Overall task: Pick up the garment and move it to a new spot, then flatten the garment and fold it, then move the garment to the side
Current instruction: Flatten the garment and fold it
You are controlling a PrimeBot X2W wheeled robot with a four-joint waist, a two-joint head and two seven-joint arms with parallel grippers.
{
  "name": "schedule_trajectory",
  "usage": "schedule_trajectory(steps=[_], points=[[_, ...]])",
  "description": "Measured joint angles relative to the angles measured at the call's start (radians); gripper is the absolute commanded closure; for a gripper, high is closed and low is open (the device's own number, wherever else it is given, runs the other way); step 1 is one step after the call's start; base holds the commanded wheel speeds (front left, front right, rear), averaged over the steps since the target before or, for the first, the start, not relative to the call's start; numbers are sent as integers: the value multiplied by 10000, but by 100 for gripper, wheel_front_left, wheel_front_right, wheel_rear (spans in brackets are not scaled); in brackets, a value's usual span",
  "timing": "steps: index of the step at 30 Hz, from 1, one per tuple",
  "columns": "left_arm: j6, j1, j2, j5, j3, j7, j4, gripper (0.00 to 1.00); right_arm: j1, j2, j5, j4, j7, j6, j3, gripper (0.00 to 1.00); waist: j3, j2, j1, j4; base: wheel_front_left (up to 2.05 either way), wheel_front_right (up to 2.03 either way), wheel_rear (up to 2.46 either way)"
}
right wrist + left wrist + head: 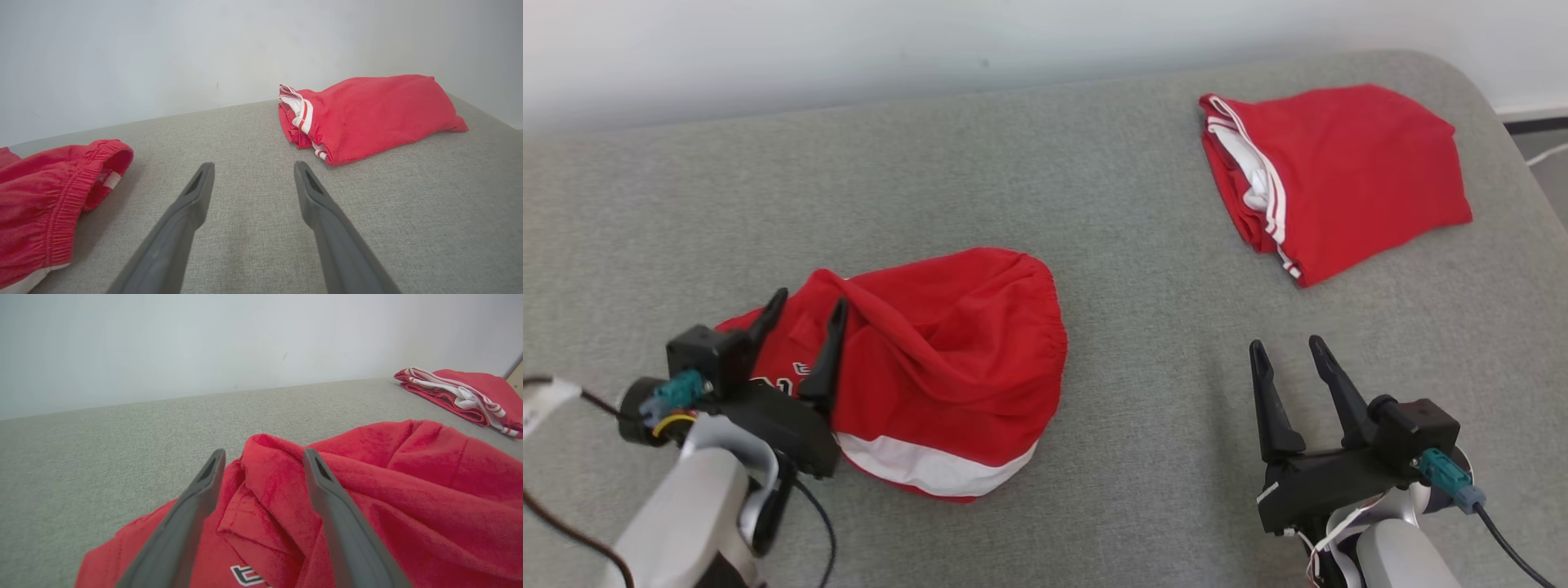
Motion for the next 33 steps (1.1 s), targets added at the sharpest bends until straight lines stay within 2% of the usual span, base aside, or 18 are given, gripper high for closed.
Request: schedule_trajectory(steps=[9, 16, 22, 33], points=[[491, 2221, -178, 422, 949, -12, -2512, 0, 212, 6, 46, 56, 12, -2, 35, 0, -411, 0, -1, 497, 0, 0, 0], [663, 3461, -109, 646, 1151, -13, -3269, 0, 324, 0, 69, 48, 61, 0, 61, 0, -682, 0, -2, 775, 0, 0, 0], [642, 4115, -207, 608, 1066, -13, -3246, 0, 343, -25, 82, 12, 75, 0, 109, 0, -671, -1, -2, 835, 0, 0, 0], [376, 3997, -359, 525, 1429, -13, -2380, 0, 296, -130, 102, -123, 150, 0, 186, 0, -413, 0, -1, 605, 0, 0, 0]])
